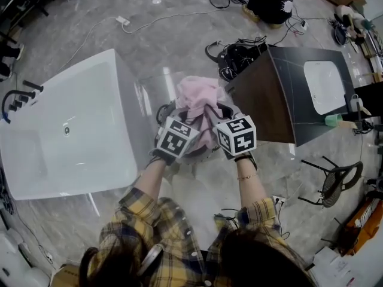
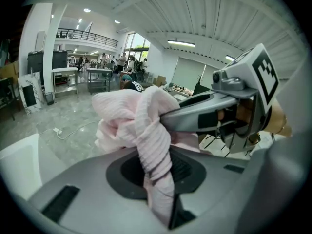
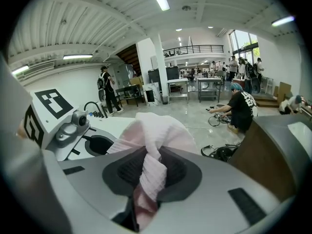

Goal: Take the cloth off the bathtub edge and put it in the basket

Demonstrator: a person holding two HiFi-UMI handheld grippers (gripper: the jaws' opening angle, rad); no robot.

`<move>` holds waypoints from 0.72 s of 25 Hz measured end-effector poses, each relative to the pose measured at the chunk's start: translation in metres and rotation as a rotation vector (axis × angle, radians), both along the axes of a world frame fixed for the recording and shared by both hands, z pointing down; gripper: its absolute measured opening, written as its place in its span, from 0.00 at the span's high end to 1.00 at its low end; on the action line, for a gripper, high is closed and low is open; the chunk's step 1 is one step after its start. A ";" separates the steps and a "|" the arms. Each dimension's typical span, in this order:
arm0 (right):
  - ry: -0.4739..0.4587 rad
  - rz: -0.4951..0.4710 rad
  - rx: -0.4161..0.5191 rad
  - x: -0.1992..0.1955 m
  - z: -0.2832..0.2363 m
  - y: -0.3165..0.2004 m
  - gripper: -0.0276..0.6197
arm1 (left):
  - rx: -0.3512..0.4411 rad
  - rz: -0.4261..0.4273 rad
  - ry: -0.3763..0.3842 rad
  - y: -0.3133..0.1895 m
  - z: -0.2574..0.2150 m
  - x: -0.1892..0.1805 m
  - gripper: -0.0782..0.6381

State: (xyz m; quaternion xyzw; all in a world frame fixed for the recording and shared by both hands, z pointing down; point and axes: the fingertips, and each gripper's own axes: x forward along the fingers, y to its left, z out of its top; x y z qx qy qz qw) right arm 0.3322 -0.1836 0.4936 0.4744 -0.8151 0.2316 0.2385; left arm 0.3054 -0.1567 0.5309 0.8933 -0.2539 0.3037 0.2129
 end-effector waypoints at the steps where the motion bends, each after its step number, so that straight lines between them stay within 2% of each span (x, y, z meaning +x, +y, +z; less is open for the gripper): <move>1: 0.001 0.004 -0.012 -0.001 0.010 0.003 0.83 | -0.011 0.003 -0.003 0.003 0.009 -0.001 0.77; 8: -0.014 0.027 -0.090 -0.007 0.081 0.021 0.83 | -0.080 0.032 -0.036 0.023 0.080 -0.009 0.77; 14: -0.026 0.023 -0.124 -0.013 0.134 0.029 0.84 | -0.103 0.029 -0.069 0.030 0.132 -0.016 0.77; 18: -0.046 0.036 -0.141 -0.016 0.165 0.026 0.84 | -0.126 0.013 -0.062 0.028 0.161 -0.018 0.77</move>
